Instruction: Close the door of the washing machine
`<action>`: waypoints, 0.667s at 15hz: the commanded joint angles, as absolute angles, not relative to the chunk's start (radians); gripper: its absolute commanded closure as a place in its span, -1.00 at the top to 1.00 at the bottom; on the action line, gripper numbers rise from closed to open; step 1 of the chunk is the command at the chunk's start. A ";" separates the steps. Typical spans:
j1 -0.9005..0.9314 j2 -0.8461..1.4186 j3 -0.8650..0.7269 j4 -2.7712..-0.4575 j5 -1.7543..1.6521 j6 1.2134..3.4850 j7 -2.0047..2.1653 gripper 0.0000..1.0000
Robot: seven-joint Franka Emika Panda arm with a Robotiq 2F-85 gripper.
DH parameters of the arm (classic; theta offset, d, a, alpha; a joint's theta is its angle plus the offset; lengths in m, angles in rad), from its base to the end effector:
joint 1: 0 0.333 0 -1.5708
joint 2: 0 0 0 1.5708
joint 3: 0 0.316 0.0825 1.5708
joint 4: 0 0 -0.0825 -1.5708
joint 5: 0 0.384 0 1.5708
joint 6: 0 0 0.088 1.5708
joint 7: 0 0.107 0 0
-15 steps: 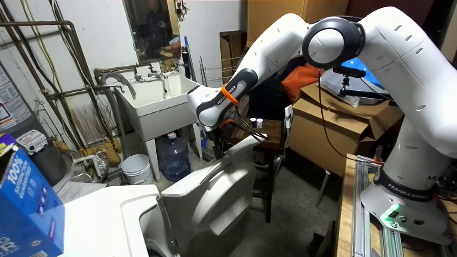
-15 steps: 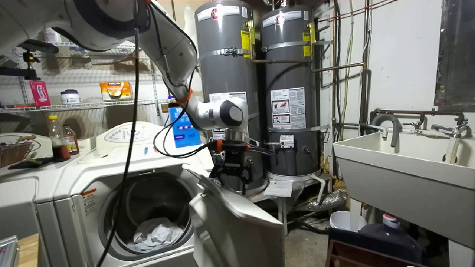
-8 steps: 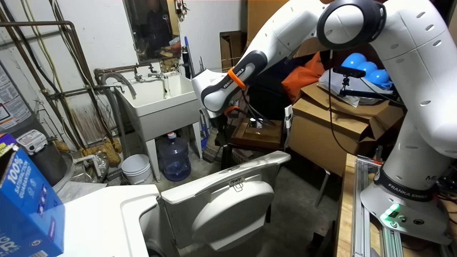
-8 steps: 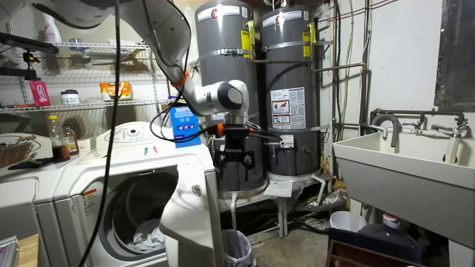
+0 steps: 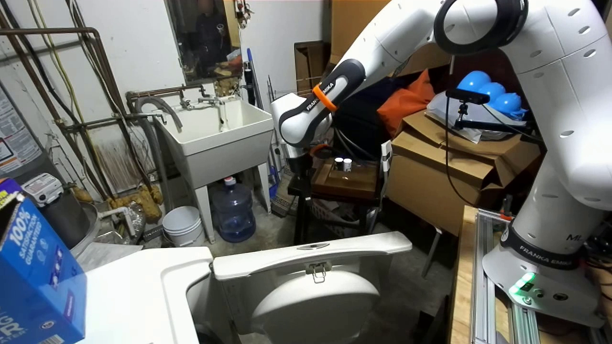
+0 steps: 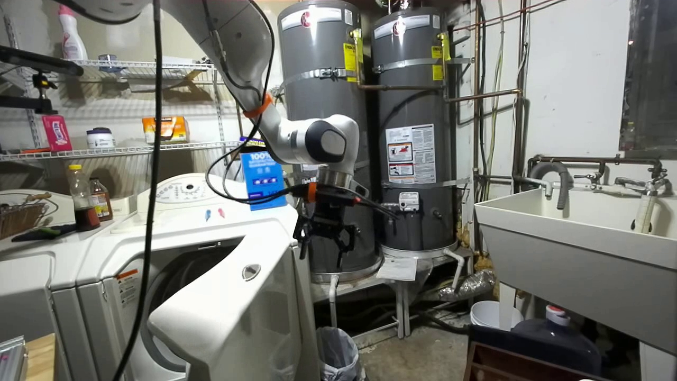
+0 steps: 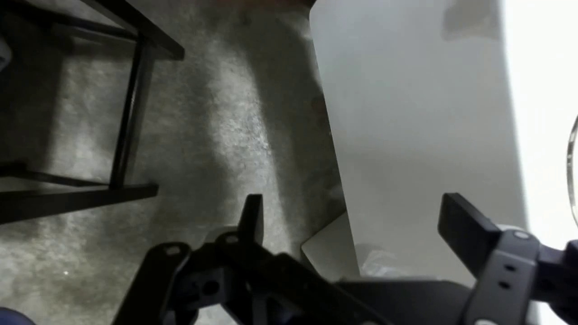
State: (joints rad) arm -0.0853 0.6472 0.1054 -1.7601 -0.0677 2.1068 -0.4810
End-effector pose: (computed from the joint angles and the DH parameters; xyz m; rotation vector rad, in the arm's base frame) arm 0.6278 0.0059 0.1792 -2.9232 -0.7975 0.4351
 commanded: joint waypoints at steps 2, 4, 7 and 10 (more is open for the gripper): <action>-0.083 0.646 0.118 -1.804 -0.062 2.199 -0.500 1.00; -0.083 0.642 0.121 -1.822 -0.062 2.224 -0.504 1.00; -0.076 0.656 0.147 -1.853 -0.041 2.267 -0.509 1.00; -0.069 0.643 0.191 -1.943 -0.035 2.351 -0.527 1.00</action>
